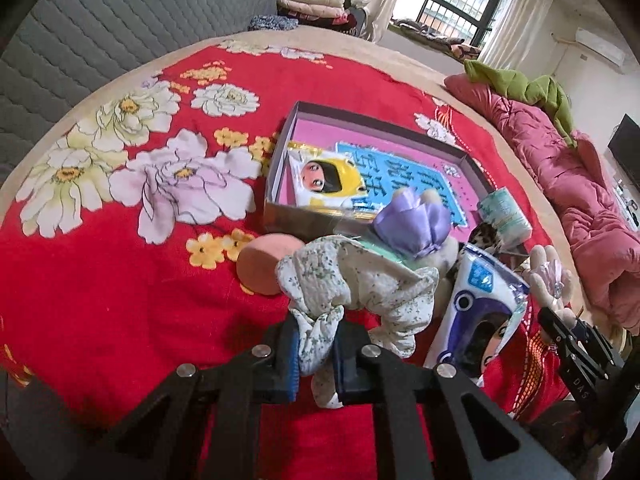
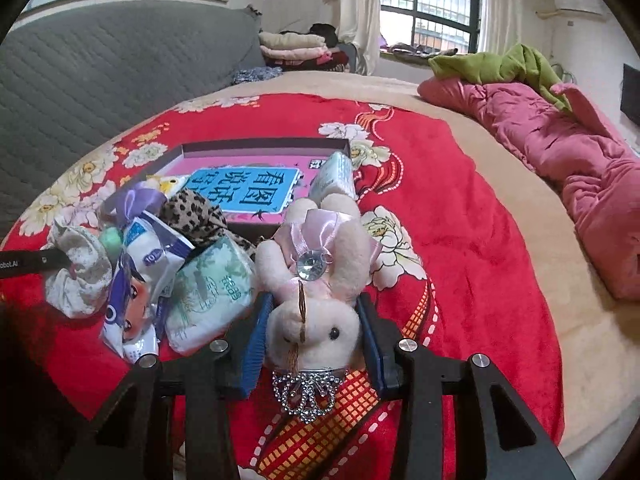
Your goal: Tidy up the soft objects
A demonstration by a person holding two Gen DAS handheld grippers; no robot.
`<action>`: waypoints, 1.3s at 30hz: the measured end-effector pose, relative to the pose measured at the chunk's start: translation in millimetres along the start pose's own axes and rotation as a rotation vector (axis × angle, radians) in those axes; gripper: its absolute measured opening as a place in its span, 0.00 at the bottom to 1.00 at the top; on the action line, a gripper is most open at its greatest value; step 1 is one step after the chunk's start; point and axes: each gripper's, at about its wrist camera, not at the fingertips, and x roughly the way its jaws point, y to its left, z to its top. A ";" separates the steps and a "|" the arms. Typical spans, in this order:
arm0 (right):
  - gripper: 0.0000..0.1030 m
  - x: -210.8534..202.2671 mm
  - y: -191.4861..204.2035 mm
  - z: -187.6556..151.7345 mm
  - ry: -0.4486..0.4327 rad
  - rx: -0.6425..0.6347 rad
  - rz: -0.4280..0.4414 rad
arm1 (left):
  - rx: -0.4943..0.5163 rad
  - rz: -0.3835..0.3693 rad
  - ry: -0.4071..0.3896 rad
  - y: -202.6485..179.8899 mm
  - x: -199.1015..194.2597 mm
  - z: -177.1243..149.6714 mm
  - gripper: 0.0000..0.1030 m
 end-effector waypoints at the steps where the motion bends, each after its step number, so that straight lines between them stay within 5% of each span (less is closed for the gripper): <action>1: 0.42 -1.2 -0.6 0.6 -0.005 0.000 -0.002 | 0.001 0.001 -0.007 -0.8 -2.4 1.0 0.12; 39: 0.42 -40.1 12.0 37.4 -0.140 -0.009 0.040 | 0.018 -0.025 -0.127 -21.6 -46.8 48.1 0.12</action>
